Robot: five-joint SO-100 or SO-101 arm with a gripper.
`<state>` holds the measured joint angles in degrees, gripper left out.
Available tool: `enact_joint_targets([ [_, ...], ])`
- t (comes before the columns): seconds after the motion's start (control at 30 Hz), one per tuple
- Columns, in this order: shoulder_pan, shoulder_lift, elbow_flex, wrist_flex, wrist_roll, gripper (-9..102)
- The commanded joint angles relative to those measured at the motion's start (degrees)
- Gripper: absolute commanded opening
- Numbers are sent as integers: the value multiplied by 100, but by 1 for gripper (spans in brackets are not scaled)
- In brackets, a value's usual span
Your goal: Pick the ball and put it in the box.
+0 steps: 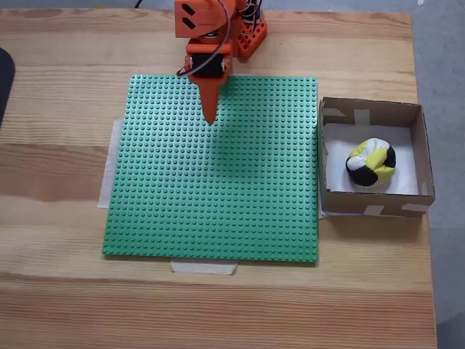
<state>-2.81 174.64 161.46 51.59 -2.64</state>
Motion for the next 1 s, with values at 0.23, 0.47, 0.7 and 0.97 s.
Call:
enact_joint_targets([
  [0.23,202,132,281,-264,-132,-1],
  [0.47,229,132,369,-299,-114,-1],
  [0.7,229,141,554,-290,-105,-1],
  [0.97,211,448,1107,-308,-264,-1],
])
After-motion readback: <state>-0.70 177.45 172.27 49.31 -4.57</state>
